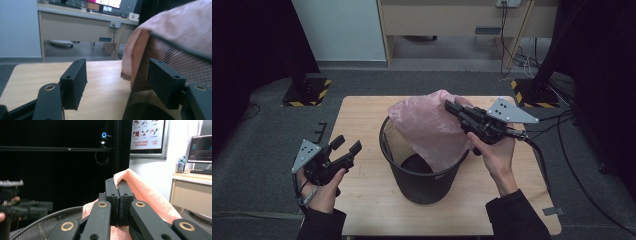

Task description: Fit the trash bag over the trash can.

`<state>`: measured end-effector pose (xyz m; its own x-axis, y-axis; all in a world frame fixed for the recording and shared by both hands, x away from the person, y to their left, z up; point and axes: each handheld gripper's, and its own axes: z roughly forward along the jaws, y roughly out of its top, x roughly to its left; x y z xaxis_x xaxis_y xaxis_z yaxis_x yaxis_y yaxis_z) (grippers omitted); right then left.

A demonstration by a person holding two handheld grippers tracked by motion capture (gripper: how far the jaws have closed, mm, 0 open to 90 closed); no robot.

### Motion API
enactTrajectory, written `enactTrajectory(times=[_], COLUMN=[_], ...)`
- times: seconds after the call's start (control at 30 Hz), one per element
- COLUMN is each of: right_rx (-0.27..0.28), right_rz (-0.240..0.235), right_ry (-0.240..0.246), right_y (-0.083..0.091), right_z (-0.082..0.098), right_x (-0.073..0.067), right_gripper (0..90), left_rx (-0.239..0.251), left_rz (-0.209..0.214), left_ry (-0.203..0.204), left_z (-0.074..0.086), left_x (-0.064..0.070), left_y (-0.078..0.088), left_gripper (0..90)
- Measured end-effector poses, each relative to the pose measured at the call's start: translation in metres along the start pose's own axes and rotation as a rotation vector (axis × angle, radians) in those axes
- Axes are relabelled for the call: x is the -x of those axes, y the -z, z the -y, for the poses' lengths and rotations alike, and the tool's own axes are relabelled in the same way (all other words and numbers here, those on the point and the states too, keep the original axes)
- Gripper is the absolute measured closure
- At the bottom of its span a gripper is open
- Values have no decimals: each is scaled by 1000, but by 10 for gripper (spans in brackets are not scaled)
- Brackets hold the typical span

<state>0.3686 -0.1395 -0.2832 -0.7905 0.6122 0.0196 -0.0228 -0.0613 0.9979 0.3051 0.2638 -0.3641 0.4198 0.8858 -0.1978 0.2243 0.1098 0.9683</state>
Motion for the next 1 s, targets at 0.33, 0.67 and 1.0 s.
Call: enactTrajectory(times=[0.33,0.67,1.0], right_rx=[-20,-70,-103], right_rz=[-17,-72,-109], right_ry=[14,32,44], right_y=[3,0,-1], right_z=[5,18,28], right_x=[-11,-26,-40], right_gripper=[881,892,885], left_rx=[61,71,54], left_rz=[105,194,266], left_ry=[-43,-59,-77], left_z=[-37,-55,-59], left_x=[45,84,117], left_y=[-8,-19,-35], left_gripper=[344,361,373])
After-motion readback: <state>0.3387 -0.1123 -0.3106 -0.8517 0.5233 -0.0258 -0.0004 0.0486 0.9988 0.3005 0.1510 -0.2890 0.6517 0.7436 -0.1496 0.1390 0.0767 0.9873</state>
